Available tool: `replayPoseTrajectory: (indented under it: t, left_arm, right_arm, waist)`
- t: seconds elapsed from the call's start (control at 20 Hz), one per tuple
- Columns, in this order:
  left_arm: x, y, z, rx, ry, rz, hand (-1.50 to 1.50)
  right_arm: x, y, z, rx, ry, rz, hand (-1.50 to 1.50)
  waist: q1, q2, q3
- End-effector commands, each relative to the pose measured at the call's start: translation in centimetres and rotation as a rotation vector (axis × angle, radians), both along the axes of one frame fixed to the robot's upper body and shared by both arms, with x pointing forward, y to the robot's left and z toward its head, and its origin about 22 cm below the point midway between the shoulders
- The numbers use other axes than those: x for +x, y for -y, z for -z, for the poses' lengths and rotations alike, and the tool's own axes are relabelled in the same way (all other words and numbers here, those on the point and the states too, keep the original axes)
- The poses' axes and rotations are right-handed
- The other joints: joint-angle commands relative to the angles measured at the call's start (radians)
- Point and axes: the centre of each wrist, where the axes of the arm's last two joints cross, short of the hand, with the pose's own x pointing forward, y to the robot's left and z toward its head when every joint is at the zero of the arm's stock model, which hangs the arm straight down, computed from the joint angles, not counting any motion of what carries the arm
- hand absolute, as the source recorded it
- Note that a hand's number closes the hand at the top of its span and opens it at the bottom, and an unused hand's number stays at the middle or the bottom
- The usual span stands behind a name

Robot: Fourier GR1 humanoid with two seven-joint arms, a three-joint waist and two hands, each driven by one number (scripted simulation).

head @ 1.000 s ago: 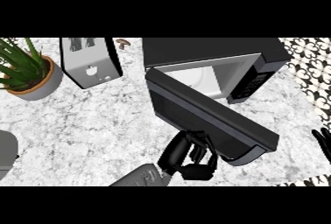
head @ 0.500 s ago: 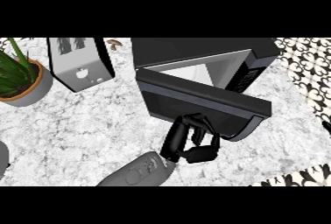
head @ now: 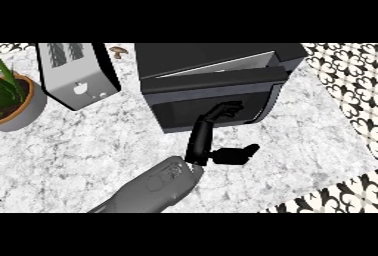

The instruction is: Pick up the milk, place it into the microwave and close the microwave

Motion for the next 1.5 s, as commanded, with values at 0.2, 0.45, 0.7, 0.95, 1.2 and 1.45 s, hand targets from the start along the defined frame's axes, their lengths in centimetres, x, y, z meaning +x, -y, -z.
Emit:
replayPoseTrajectory:
  t: [0.2,0.45,0.7,0.95,1.2,1.45]
  left_arm:
    - [2.9,0.1,-2.8,-0.079,0.012,-0.147,-1.50]
    - [3.1,0.1,-3.0,-0.110,-0.003,-0.169,-1.50]
    - [3.4,0.3,-3.5,-0.128,0.016,-0.158,-1.50]
    - [3.6,0.1,-3.2,-0.131,0.010,-0.161,-1.50]
    - [3.6,0.0,-2.8,-0.134,0.019,-0.177,-1.50]
    - [3.4,0.4,-3.1,-0.141,0.033,-0.143,-1.50]
  right_arm:
    - [1.1,1.3,-4.9,-0.182,0.170,0.079,1.50]
    - [1.6,1.3,-5.3,-0.200,0.187,0.099,1.50]
    - [2.3,1.7,-6.1,-0.216,0.212,0.116,1.50]
    - [2.6,1.7,-6.9,-0.233,0.228,0.108,1.50]
    - [3.2,1.8,-7.3,-0.225,0.236,0.115,1.50]
    - [3.9,0.4,-1.7,0.079,0.050,-0.034,-1.50]
  waist:
    - [-0.026,0.018,0.000]
    - [-0.016,0.033,0.002]
    - [-0.008,0.043,0.004]
    - [-0.019,0.046,0.004]
    - [-0.009,0.050,0.004]
    - [0.009,0.064,0.009]
